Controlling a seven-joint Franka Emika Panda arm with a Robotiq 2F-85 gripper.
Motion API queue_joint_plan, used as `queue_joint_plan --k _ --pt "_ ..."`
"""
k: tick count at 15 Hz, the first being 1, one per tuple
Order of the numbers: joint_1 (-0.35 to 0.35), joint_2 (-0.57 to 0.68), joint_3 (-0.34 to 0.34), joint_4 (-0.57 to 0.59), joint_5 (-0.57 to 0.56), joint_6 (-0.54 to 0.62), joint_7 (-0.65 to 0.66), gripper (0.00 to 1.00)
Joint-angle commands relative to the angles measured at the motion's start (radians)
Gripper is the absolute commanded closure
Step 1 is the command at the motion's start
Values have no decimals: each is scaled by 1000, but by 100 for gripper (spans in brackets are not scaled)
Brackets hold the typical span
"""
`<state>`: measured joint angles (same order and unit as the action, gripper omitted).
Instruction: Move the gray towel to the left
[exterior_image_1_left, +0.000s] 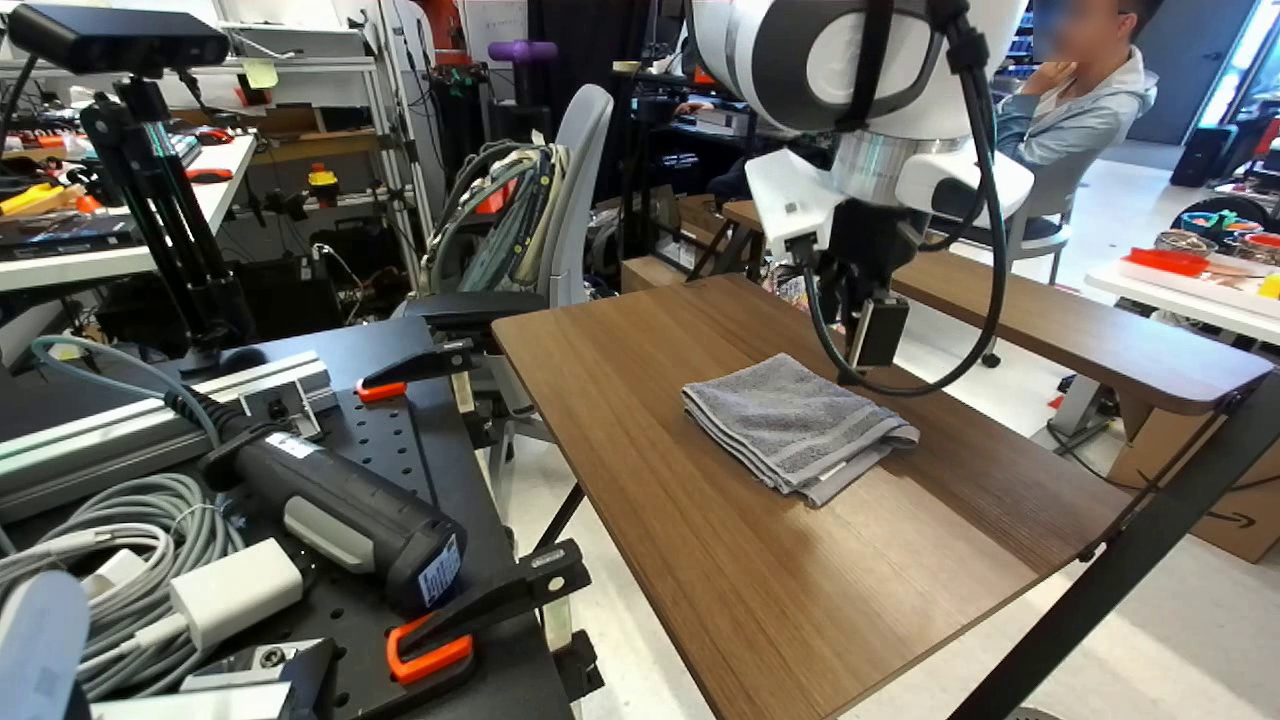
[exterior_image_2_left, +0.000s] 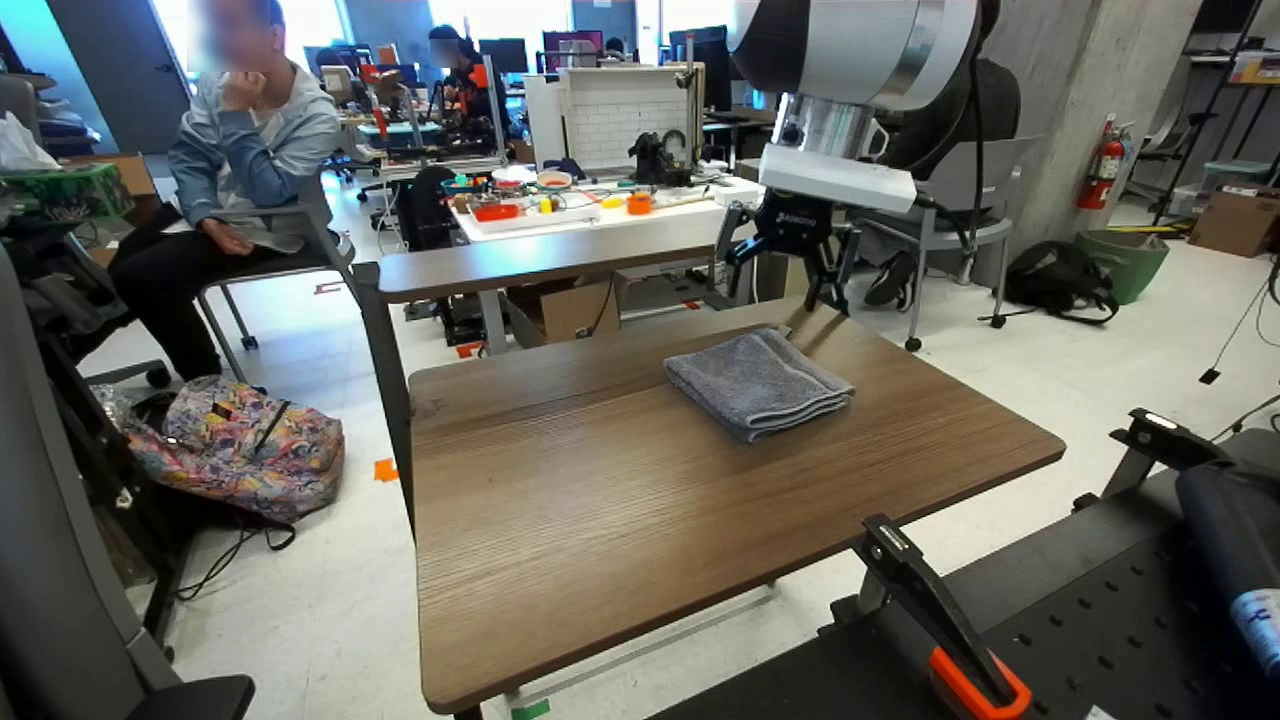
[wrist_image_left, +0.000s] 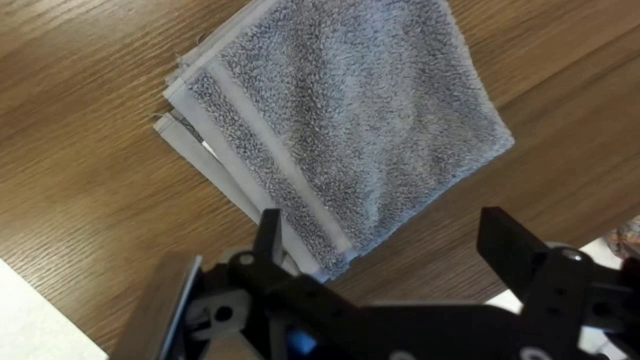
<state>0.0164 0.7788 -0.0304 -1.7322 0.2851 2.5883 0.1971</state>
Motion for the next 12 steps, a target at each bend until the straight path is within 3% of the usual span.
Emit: queue_joint_plan --k 1,12 --pt "15 106 -19 102 -59 -12 51 0" --pt "85 261 -52 214 -132 -26 139 0"
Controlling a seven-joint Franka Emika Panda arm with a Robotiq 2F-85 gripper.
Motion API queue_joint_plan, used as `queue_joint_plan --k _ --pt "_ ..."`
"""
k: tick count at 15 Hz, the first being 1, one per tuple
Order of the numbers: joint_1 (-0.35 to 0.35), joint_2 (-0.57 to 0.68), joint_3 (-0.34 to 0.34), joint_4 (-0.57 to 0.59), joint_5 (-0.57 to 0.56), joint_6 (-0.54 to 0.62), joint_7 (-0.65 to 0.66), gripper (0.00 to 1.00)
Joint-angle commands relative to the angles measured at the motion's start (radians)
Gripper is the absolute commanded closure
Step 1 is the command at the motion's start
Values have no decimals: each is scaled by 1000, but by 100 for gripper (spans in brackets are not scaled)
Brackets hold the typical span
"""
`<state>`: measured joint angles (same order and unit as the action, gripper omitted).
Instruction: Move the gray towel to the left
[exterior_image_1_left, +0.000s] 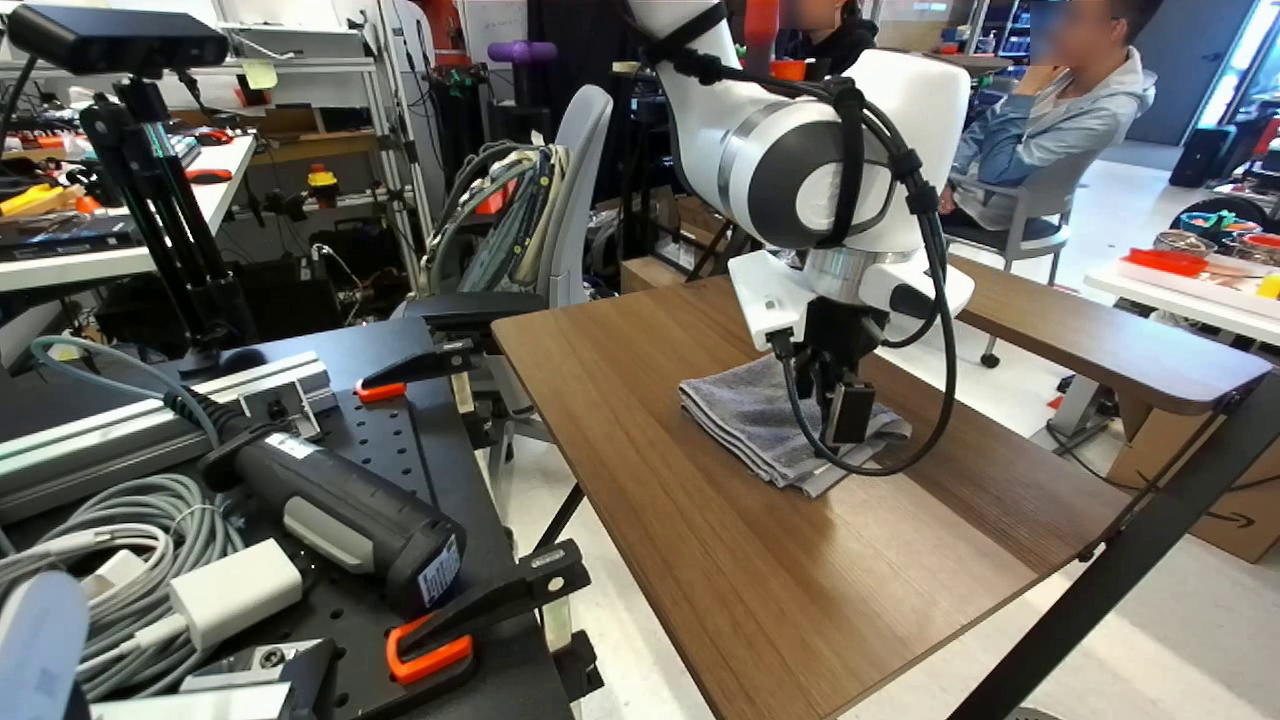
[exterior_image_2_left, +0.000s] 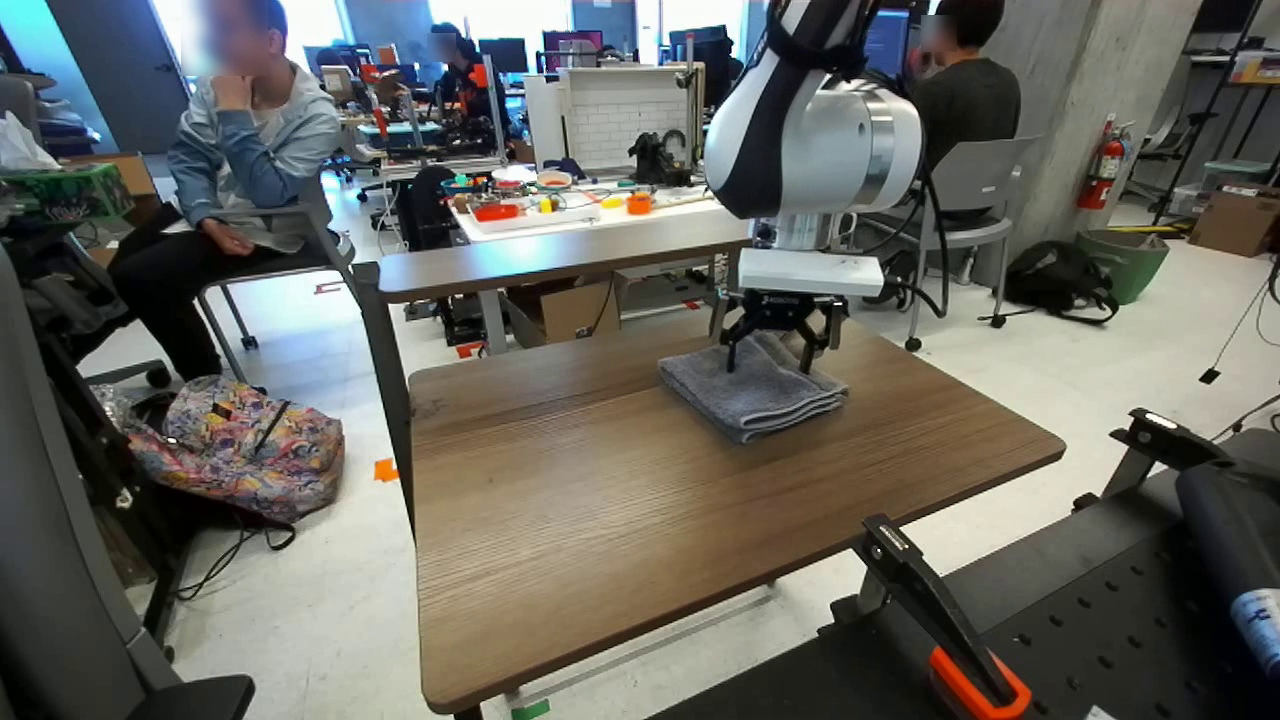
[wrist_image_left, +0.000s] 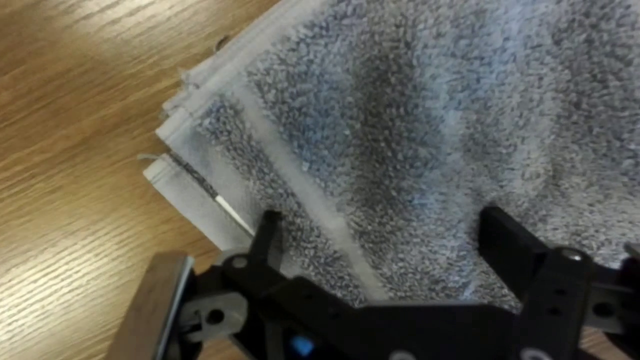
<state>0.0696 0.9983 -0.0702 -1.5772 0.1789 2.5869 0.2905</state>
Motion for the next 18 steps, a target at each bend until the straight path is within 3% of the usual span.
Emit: queue_joint_plan --k 1,18 --pt "41 47 -12 66 -26 -20 54 0" --pt "227 75 12 76 -18 13 198 0"
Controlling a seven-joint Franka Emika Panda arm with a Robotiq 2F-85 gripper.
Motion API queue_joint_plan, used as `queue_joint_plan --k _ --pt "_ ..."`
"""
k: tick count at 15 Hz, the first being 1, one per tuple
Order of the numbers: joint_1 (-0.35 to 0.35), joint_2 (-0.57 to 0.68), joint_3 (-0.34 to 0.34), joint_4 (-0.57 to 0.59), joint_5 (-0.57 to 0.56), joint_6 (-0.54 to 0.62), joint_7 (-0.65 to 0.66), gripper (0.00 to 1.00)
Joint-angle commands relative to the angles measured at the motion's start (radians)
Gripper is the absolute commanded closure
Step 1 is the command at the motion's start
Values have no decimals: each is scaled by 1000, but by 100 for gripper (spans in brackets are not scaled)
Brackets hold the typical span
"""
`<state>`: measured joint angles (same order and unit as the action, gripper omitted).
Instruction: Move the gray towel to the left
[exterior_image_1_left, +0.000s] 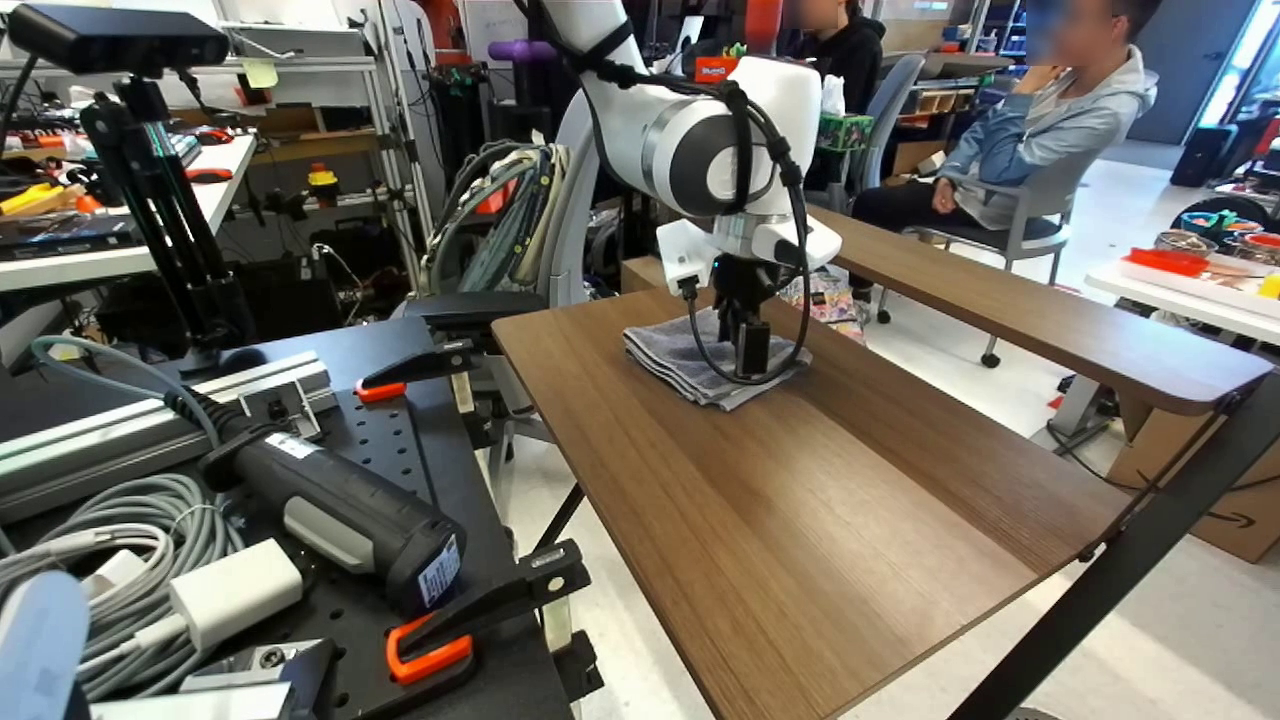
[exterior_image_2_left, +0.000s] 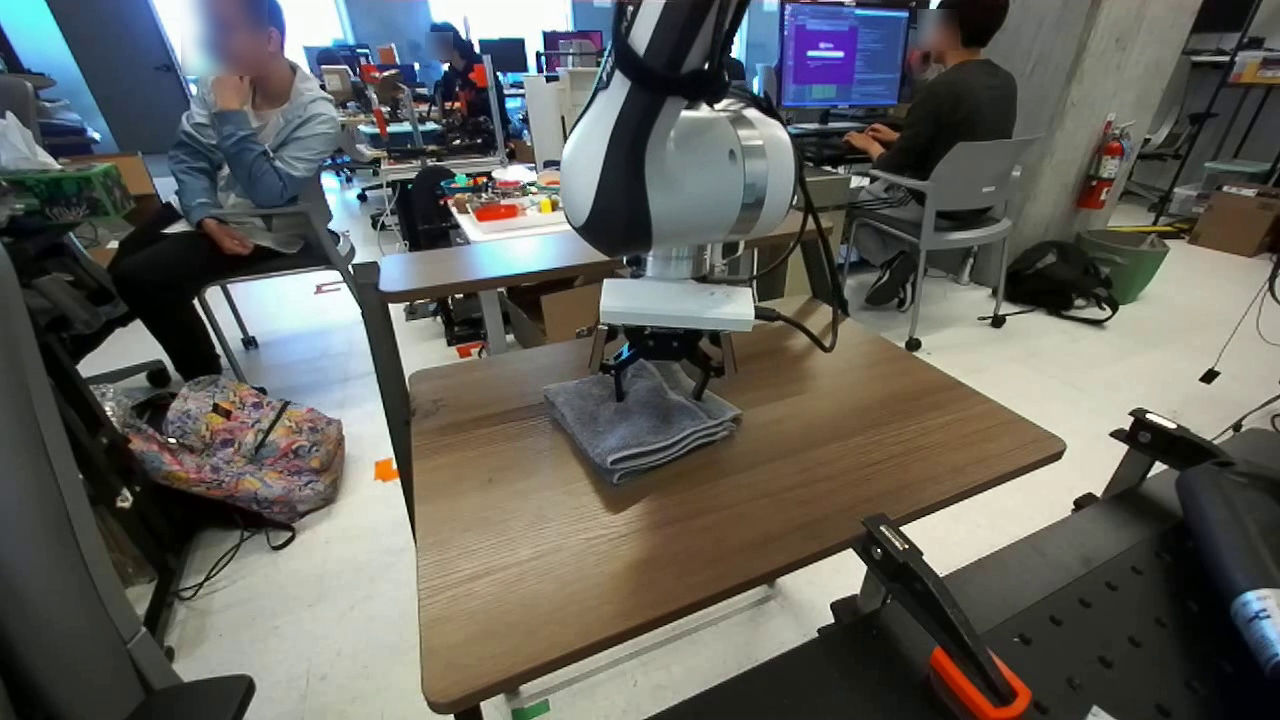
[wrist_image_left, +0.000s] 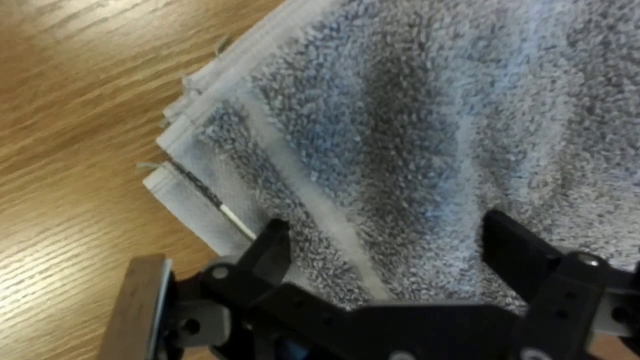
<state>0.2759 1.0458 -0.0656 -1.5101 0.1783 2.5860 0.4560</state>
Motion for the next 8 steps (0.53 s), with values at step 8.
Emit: queue_joint_plan --k 8 --pt "23 -119 76 -190 1 99 -47 0"
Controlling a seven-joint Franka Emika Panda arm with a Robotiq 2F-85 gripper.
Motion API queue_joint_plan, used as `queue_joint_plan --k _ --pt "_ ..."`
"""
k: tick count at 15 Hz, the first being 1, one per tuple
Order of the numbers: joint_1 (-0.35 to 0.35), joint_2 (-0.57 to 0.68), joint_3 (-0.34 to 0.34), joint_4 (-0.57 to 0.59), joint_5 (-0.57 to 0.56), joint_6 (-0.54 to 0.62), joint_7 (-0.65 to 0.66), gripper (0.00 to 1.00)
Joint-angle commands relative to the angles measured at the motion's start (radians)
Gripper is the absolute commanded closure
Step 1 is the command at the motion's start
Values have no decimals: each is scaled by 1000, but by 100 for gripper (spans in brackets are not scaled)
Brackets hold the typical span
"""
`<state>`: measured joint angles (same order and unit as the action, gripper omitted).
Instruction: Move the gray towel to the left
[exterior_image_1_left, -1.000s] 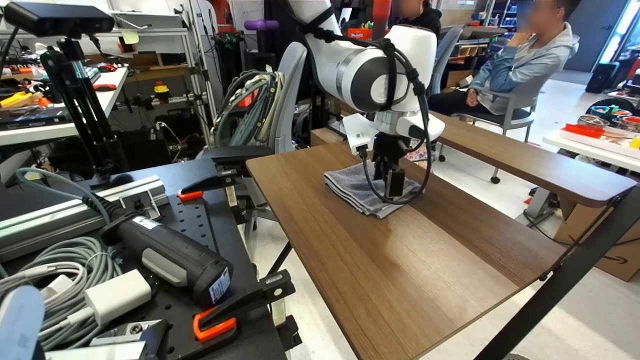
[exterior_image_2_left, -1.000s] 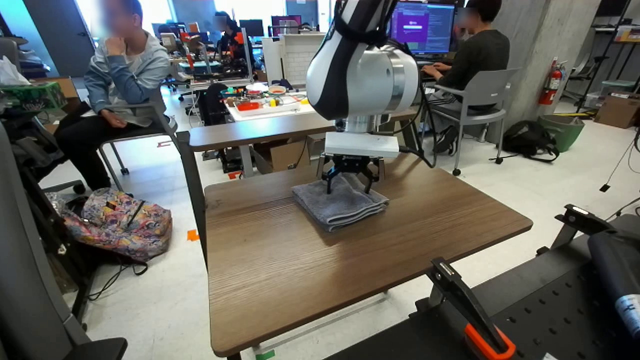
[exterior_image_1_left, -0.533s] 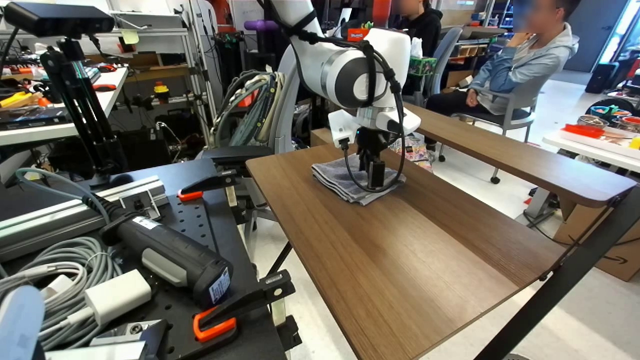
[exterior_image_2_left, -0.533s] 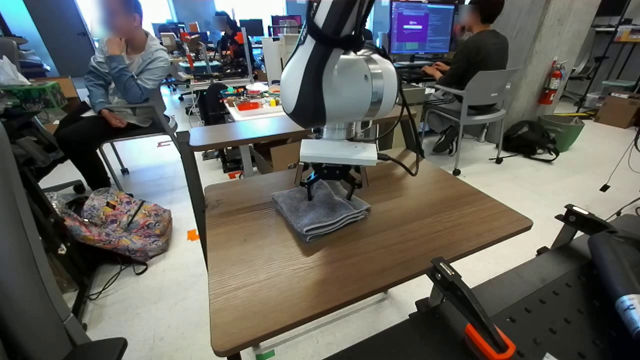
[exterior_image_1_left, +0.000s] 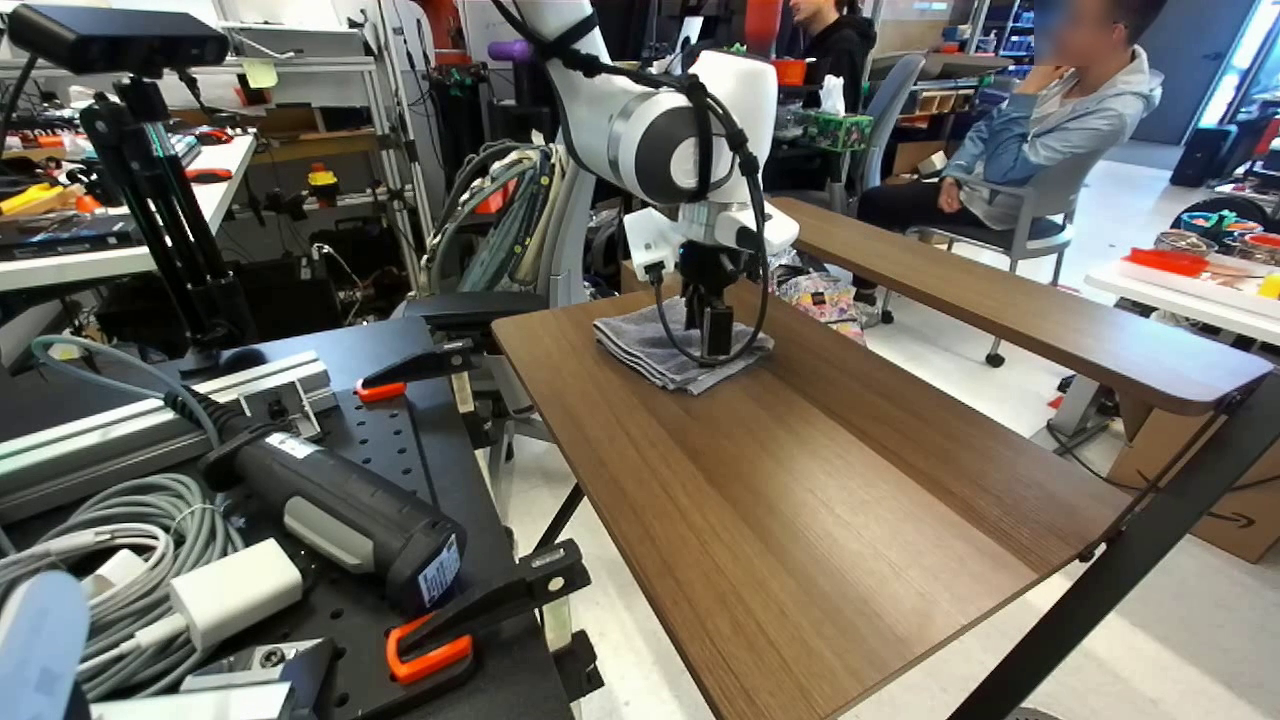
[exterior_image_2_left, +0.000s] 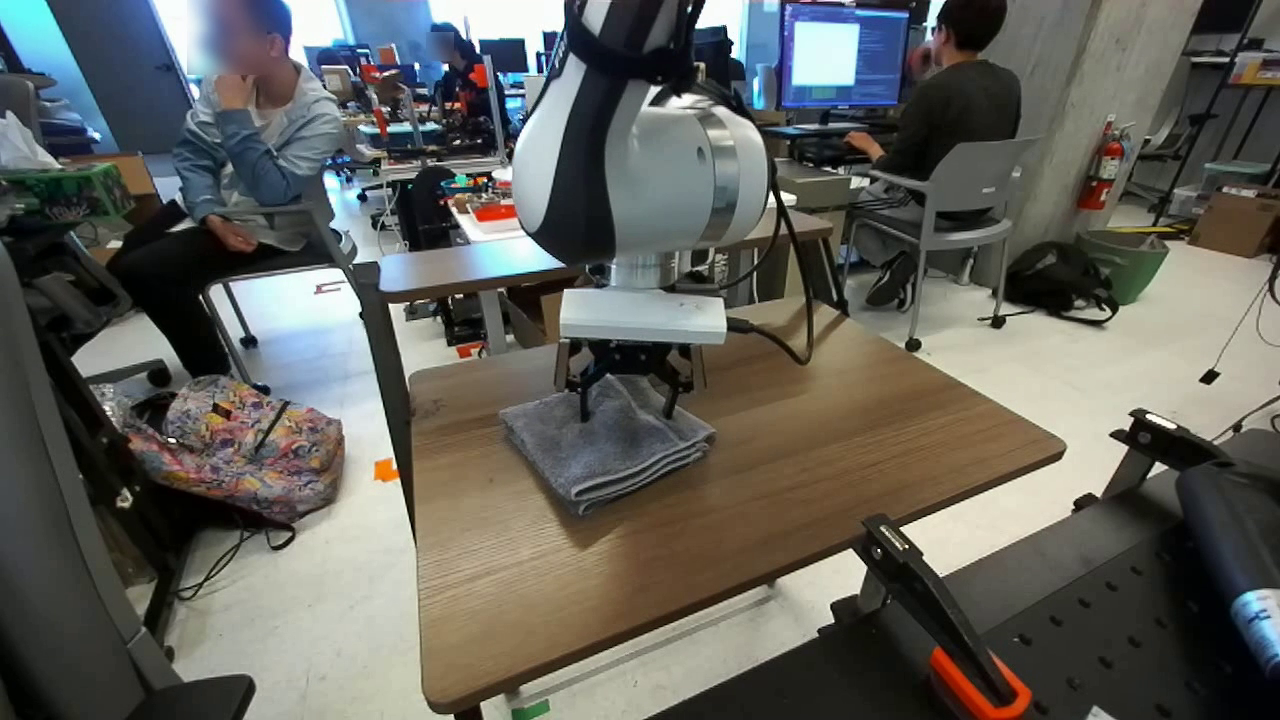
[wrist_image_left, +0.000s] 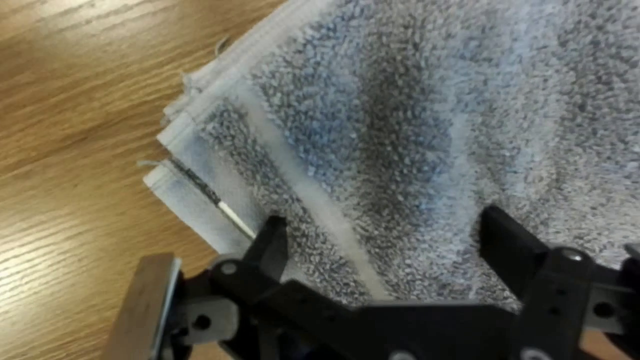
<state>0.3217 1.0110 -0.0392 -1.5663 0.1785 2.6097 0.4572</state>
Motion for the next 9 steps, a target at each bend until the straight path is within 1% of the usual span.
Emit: queue_joint_plan --k 1,6,8,9 --pt "-31 -105 66 -173 5 124 -70 0" --pt "-64 -207 127 -340 25 273 -120 0" --pt "-91 -230 153 -380 28 303 -145 0" --pt "-100 -238 154 -394 25 302 -150 0"
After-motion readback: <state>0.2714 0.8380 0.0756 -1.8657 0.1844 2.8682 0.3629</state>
